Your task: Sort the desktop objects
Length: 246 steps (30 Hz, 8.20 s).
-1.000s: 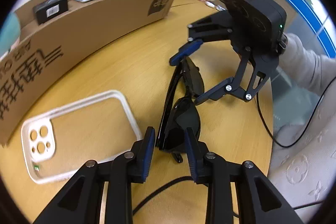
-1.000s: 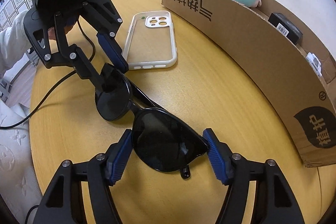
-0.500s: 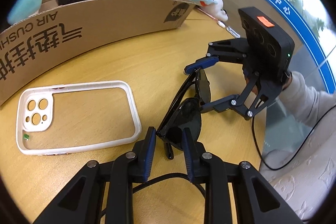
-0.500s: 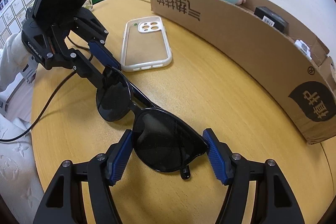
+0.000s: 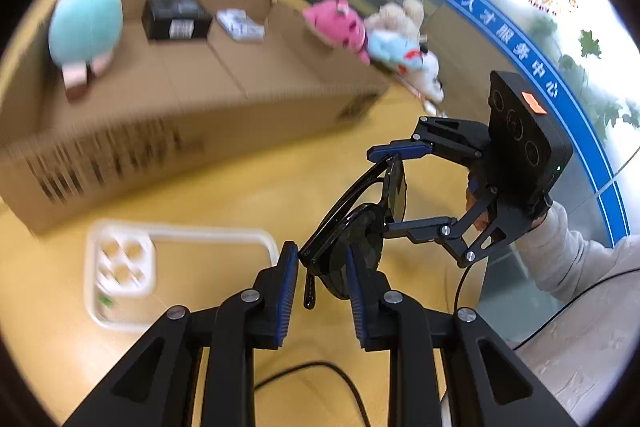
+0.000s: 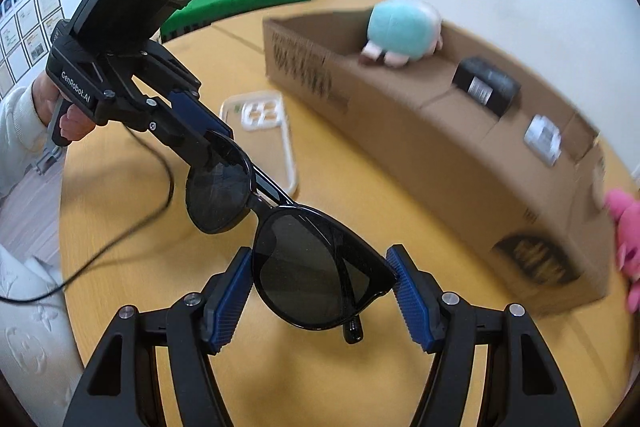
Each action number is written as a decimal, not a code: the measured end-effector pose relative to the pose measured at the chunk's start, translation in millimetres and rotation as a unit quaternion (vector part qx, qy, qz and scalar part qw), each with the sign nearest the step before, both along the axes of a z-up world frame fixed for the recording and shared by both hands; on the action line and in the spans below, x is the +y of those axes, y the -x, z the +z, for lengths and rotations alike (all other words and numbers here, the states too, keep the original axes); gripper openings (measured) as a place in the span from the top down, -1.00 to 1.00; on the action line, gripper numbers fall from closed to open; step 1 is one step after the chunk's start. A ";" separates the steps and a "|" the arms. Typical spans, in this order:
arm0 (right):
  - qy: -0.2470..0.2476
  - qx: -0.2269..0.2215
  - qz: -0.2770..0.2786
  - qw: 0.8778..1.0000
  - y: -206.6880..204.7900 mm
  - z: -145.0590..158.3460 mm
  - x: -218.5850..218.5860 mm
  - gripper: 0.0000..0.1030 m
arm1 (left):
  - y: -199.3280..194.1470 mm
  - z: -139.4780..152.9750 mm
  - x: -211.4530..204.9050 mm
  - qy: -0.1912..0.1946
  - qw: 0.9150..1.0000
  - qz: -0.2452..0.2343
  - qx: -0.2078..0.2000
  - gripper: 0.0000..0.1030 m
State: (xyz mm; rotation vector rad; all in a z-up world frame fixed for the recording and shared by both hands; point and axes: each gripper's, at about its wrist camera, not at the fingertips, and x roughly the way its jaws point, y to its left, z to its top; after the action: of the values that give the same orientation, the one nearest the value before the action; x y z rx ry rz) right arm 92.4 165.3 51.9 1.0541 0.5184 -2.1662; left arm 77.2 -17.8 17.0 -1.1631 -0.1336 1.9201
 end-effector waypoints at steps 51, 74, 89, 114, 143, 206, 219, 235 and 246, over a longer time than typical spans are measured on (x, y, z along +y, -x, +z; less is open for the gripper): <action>-0.007 -0.224 -0.040 0.974 237.7 -30.9 -88.1 -0.55 | 182.2 17.2 -66.8 0.170 0.972 0.159 -0.018 0.55; 0.093 0.124 -0.316 0.936 58.9 86.1 41.7 -1.00 | 11.3 86.7 -8.1 0.118 0.919 0.287 0.245 -0.57; 0.099 0.076 -0.292 0.948 39.2 54.6 20.7 -1.00 | 4.9 53.1 -31.8 0.132 0.930 0.278 0.200 -0.57; 0.040 -0.057 -0.205 0.976 33.4 -52.4 -33.9 0.07 | 18.8 -56.6 -63.1 0.182 0.960 0.208 0.050 0.53; 0.123 -0.014 -0.259 0.958 19.7 -5.2 46.0 0.80 | -0.2 20.8 15.8 0.109 0.969 0.188 0.119 0.87; 0.146 0.120 -0.246 0.951 123.4 97.5 94.2 -1.00 | 68.5 132.6 -49.8 0.149 0.893 0.326 0.272 -0.46; 0.140 0.171 -0.331 0.918 66.0 17.3 83.2 -1.00 | 13.7 43.7 -61.5 0.148 0.882 0.362 0.264 -0.60; 0.127 0.200 -0.370 0.898 82.6 -18.3 85.9 -1.00 | 35.5 -7.1 -25.7 0.166 0.863 0.382 0.287 -0.65; 0.122 0.195 -0.376 0.898 97.3 -19.0 88.1 -1.00 | 54.0 -12.4 -21.4 0.169 0.855 0.391 0.296 -0.99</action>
State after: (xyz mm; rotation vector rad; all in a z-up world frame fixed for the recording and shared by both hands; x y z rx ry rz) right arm -4.9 253.4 33.0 0.7378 -0.0307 -3.0599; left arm 23.2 -39.2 4.6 -0.6980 0.0931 3.0524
